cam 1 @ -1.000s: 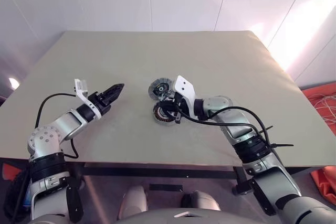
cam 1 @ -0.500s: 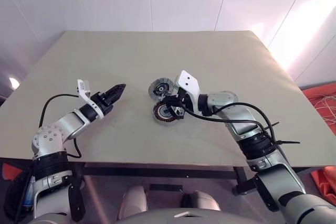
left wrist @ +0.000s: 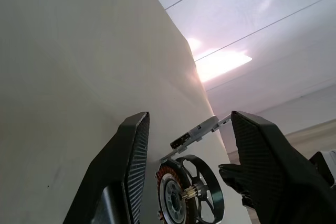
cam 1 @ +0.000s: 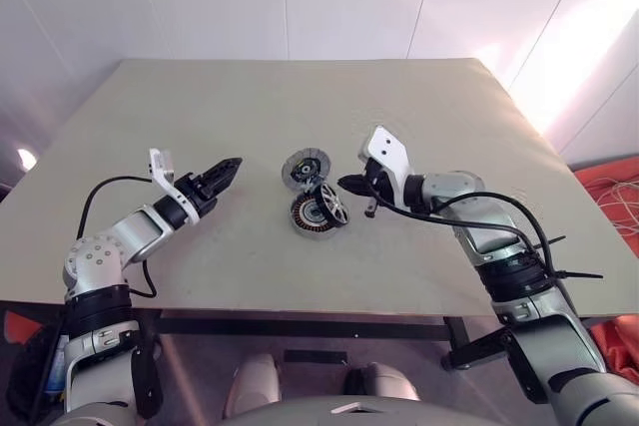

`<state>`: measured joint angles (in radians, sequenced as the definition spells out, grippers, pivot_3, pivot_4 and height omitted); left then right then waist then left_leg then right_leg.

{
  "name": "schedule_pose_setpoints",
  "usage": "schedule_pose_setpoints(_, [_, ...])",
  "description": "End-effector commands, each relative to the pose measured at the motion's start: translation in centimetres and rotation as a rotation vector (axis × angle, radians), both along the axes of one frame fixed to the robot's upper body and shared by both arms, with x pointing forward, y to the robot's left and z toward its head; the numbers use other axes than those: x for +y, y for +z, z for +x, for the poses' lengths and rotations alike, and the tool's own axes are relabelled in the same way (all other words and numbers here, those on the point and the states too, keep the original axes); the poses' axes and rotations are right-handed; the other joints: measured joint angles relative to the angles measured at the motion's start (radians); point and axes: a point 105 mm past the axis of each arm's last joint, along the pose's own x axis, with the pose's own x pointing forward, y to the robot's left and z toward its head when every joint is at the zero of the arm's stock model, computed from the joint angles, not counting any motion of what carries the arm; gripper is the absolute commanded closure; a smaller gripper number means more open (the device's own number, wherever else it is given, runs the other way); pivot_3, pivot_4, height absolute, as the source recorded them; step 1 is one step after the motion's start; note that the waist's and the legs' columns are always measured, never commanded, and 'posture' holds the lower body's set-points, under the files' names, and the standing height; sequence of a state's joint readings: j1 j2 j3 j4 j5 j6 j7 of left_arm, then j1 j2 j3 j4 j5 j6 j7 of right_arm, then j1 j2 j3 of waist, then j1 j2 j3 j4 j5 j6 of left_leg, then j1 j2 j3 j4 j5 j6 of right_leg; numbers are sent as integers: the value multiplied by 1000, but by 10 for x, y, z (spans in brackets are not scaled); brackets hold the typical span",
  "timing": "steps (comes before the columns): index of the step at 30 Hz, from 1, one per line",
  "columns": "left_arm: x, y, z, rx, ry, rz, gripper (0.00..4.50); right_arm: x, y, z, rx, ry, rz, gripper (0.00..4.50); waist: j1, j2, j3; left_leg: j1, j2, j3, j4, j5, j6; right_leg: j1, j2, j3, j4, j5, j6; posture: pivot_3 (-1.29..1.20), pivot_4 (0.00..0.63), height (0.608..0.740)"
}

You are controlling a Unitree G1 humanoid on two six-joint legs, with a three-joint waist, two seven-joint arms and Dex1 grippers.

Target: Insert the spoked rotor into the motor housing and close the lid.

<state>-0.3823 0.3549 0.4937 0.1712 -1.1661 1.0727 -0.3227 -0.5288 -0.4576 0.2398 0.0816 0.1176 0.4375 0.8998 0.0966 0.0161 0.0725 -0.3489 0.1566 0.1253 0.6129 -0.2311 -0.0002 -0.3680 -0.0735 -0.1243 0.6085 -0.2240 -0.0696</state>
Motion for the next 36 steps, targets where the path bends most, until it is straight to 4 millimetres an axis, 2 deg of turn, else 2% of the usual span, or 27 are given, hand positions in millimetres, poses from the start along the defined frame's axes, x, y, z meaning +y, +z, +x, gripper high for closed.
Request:
schedule_pose_setpoints(1, [3, 16, 4, -56, 1, 8, 1861, 6, -1, 0, -3, 11, 17, 4500, 0, 0, 0, 0, 0, 0, 0, 0, 0, 0, 0, 0, 0, 0, 0, 0, 0, 740])
schedule_pose_setpoints(8, [6, 17, 2, -57, 11, 16, 1861, 16, -2, -5, -1, 46, 25, 4500, 0, 0, 0, 0, 0, 0, 0, 0, 0, 0, 0, 0, 0, 0, 0, 0, 0, 740])
schedule_pose_setpoints(18, [21, 22, 3, -71, 61, 31, 1861, 56, 5, -9, -15, 125, 76, 4500, -2, 0, 0, 0, 0, 0, 0, 0, 0, 0, 0, 0, 0, 0, 0, 0, 0, 740])
schedule_pose_setpoints(27, [23, 23, 2, -74, 71, 33, 1861, 59, 6, -8, -24, 131, 72, 4500, -2, 0, 0, 0, 0, 0, 0, 0, -1, 0, 0, 0, 0, 0, 0, 0, 0, 740])
schedule_pose_setpoints(36, [25, 23, 3, -76, 77, 37, 1861, 76, 11, -2, -42, 145, 92, 4500, -3, 0, 0, 1, 0, 0, 0, 0, -1, -1, 0, 0, 0, 0, 0, 0, 0, 740])
